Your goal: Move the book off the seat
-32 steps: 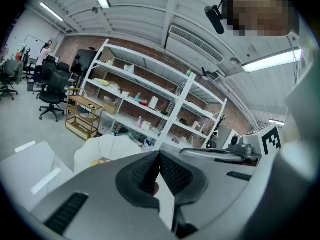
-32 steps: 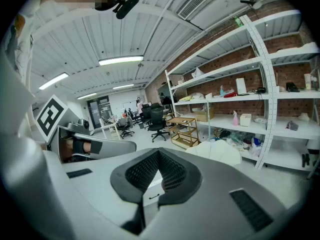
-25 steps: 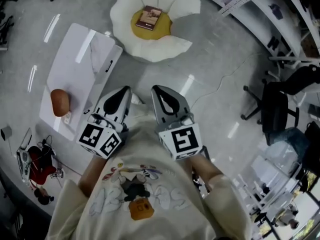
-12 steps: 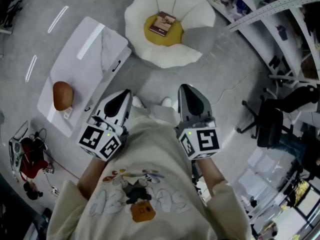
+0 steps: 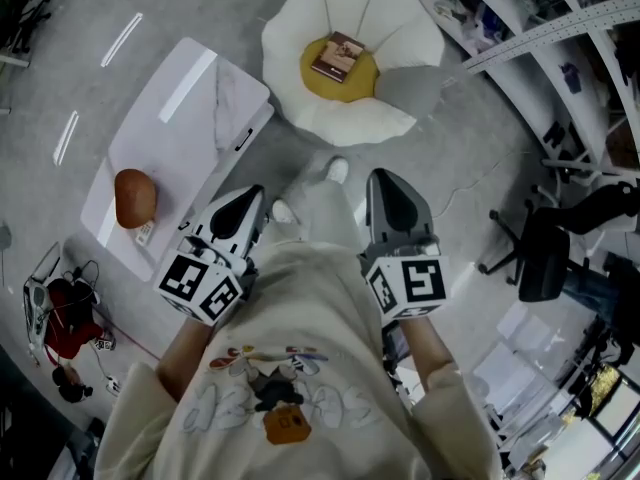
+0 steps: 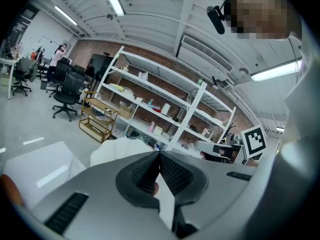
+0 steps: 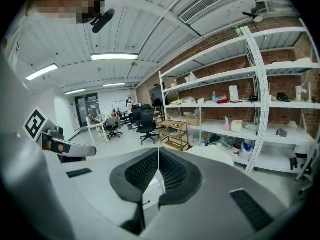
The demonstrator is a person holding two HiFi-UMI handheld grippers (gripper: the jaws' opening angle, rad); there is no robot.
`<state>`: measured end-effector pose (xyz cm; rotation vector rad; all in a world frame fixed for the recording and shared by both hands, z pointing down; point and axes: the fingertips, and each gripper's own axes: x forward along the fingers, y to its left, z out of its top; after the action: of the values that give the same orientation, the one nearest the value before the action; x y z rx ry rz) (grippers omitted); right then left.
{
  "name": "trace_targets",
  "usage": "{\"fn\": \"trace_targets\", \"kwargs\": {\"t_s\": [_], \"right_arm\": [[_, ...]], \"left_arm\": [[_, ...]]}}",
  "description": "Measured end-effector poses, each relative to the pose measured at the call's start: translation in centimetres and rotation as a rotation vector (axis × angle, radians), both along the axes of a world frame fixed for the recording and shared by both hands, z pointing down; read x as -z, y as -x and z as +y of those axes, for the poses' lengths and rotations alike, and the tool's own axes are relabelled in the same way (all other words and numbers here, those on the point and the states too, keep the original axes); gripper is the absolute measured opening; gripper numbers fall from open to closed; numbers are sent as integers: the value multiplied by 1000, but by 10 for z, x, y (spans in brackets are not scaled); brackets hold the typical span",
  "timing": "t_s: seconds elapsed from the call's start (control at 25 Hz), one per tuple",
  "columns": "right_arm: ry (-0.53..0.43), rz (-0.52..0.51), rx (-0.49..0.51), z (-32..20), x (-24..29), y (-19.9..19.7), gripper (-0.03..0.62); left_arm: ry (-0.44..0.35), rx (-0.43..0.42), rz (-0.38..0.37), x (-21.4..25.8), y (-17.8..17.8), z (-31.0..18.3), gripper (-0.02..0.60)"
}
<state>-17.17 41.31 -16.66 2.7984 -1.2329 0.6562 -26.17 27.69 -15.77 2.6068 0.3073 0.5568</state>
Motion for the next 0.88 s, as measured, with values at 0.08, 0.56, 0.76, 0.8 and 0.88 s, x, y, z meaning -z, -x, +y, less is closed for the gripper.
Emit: {"fn": "trace_targets", "kwargs": {"t_s": [0.08, 0.56, 0.76, 0.8, 0.88], "right_arm": [[-2, -23, -2, 5, 16, -24, 9], [9, -8, 72, -14, -71, -125, 9], [1, -26, 150, -28, -115, -179, 9], [-7, -30, 157, -28, -118, -191, 9], [-27, -35, 170, -27, -121, -210, 9]], "left_arm": [[-3, 0, -22, 20, -22, 6, 9], [0, 43, -38, -58, -122, -13, 9], [24, 20, -7, -94, -184, -12, 9], [19, 12, -3, -96, -198, -8, 9], [6, -13, 6, -97, -223, 2, 9]]}}
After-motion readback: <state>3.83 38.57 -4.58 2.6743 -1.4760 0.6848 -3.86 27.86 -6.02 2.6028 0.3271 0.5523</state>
